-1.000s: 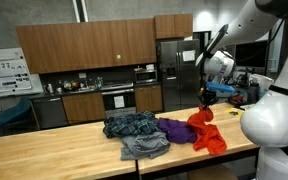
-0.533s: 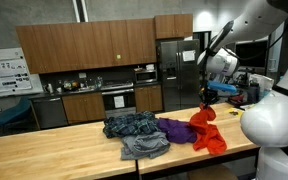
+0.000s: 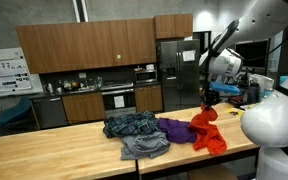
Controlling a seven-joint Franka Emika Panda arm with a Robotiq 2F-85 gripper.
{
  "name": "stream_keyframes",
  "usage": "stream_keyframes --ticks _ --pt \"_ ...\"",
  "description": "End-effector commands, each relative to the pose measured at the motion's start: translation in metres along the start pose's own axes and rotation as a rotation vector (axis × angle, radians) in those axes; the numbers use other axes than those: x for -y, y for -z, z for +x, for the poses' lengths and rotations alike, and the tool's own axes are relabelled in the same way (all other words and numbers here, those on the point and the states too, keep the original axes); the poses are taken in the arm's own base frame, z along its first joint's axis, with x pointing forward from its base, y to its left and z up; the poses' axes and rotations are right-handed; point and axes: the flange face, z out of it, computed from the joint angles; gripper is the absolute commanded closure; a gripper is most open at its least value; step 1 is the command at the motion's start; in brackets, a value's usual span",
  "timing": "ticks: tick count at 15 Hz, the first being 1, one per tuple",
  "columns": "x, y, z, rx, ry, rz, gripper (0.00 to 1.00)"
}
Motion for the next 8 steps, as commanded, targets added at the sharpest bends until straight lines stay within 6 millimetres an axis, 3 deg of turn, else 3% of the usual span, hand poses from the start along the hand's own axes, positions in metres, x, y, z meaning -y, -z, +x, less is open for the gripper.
stream_keyframes --ticks 1,8 --pt "-0.001 0.003 -0.014 -0.025 0.02 -0.013 1.0" --pt "-0.02 0.001 -0.026 -0.024 -0.061 -0.102 1.0"
